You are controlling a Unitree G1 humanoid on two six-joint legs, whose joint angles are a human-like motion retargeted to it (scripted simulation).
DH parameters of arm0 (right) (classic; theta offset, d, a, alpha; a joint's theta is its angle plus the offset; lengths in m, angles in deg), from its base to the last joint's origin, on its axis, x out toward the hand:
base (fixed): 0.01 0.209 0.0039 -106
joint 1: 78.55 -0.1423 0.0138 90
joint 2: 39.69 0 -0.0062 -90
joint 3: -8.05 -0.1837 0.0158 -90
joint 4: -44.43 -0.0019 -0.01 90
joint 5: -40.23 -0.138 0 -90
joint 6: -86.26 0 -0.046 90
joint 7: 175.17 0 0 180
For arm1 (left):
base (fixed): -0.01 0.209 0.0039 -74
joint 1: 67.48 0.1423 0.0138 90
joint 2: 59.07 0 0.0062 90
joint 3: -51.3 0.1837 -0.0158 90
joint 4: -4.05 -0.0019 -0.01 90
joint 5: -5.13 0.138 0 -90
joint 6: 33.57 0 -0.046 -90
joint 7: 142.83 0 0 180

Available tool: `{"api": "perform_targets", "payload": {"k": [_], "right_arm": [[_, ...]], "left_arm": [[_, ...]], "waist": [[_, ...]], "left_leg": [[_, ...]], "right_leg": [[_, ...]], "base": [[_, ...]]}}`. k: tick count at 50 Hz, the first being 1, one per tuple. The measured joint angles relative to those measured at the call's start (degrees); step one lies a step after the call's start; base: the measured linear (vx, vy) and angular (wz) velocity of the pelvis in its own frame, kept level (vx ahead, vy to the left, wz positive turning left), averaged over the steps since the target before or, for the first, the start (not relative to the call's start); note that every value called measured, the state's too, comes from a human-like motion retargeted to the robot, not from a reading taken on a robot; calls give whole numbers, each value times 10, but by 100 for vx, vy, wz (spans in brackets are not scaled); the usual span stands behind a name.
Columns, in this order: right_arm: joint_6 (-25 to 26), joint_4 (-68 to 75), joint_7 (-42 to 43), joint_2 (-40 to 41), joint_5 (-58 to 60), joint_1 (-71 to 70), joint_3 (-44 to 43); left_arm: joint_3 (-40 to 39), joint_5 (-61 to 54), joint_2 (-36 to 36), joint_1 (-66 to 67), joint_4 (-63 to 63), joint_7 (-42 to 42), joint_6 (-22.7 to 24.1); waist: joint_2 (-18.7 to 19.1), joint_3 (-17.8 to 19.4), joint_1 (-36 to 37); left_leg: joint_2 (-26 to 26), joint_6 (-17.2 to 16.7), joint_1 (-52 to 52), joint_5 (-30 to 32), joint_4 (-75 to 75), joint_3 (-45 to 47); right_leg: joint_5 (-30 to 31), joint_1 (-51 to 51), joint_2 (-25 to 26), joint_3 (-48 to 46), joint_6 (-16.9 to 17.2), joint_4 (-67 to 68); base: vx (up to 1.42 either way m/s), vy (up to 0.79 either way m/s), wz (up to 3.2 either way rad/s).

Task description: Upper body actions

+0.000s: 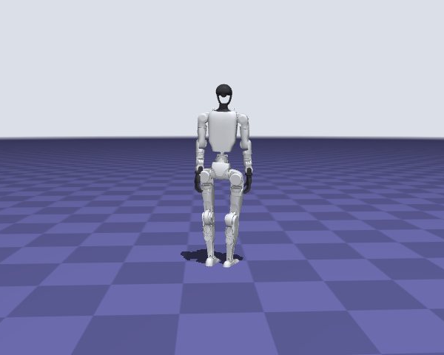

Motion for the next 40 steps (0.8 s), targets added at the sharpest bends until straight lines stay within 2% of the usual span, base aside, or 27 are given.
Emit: {"api": "perform_targets", "payload": {"k": [5,19,40], "right_arm": [[7,23,11,-5,-3,5,1],[23,65,22,-12,7,26,1],[19,46,12,-5,5,18,8]], "left_arm": [[-2,-9,-3,-5,23,48,-10],[38,53,-4,-26,40,105,-42],[39,64,0,-14,16,98,-47]], "waist": [[1,-6,1],[9,-18,-16],[10,-23,-25]], "left_leg": [[4,-6,-1,-4,1,2],[10,-16,-4,-5,-5,0],[10,-22,-5,-4,-4,5]], "right_leg": [[0,2,6,-3,-7,-3],[5,-1,18,-7,-19,-7],[17,-2,21,-6,-30,-4]], "base": [[-5,-1,2],[-2,0,0],[0,0,0]]}}
